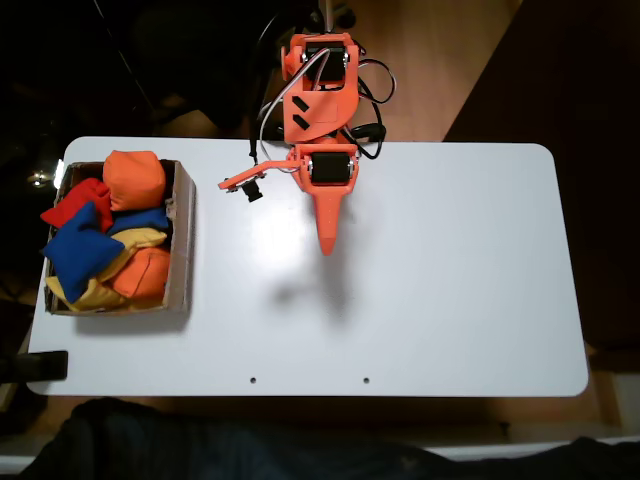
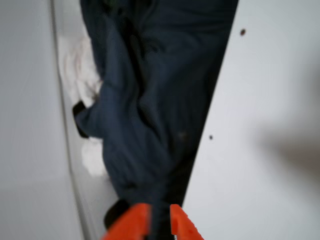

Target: Grasp a bag and put it in the box.

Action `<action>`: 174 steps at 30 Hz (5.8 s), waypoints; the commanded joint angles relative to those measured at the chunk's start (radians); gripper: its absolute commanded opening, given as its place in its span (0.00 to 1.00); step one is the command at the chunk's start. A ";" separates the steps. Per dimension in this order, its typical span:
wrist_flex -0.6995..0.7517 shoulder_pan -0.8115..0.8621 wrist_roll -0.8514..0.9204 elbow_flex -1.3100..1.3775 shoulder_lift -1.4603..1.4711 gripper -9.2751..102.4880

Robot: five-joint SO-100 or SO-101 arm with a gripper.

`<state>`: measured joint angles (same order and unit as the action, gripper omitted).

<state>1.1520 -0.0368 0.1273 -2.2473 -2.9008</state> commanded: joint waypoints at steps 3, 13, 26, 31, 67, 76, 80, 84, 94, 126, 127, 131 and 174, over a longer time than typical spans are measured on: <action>-0.012 -0.032 -0.005 -0.040 -0.054 0.08; -0.008 -0.066 -0.006 -0.150 -0.147 0.08; 0.014 -0.069 -0.077 -0.262 -0.238 0.08; 0.018 -0.069 -0.121 -0.304 -0.276 0.08; 0.172 -0.014 -0.176 -0.522 -0.396 0.08; 0.247 -0.008 -0.153 -0.529 -0.396 0.08; 0.255 -0.008 -0.143 -0.531 -0.396 0.08; 0.253 -0.008 -0.120 -0.538 -0.396 0.08; 0.215 -0.008 -0.101 -0.623 -0.396 0.08; 0.201 0.008 -0.107 -0.681 -0.396 0.08; 0.201 0.008 -0.107 -0.681 -0.396 0.08; 0.201 0.008 -0.107 -0.681 -0.396 0.08; 0.201 -0.006 -0.092 -0.681 -0.396 0.08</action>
<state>1.3668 -0.0353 0.0291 -2.9284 -3.2904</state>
